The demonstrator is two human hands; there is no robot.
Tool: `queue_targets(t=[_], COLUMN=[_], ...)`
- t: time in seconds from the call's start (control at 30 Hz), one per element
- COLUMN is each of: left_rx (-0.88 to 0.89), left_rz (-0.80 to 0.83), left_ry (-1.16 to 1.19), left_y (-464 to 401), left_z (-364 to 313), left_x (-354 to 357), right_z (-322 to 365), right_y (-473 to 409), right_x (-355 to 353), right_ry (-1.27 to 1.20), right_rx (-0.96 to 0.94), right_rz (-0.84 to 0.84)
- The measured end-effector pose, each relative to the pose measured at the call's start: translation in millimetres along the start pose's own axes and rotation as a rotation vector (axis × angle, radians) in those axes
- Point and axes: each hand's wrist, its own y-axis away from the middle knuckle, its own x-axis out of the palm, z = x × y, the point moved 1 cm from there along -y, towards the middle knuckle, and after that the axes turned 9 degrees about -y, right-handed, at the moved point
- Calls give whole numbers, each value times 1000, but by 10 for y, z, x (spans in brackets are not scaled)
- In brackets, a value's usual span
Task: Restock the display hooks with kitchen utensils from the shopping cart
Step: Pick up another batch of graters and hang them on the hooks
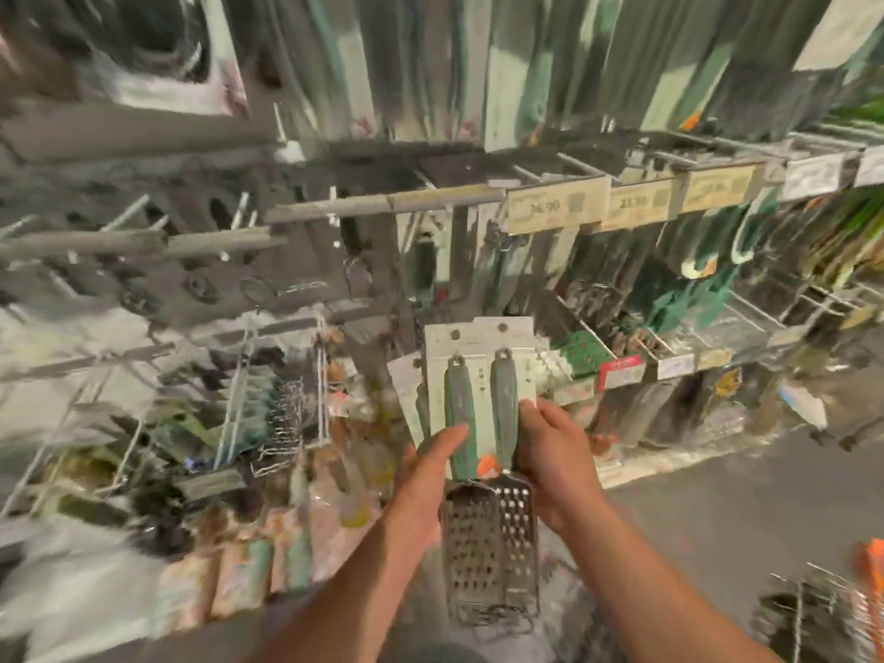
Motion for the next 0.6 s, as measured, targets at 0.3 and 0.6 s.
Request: queue_targets(t=[0.3,0.6], left_rx=[149,283], left_rz=[-148,-190], left_ry=[44,87], left_y=[206,416], left_z=[-363,-690], left_x=[-736,-797], right_z=[-5,139], right_y=[33,-110], right_x=[553,729], right_ry=[201,268], right_rx=[-106,-208], right_rz=[180,285])
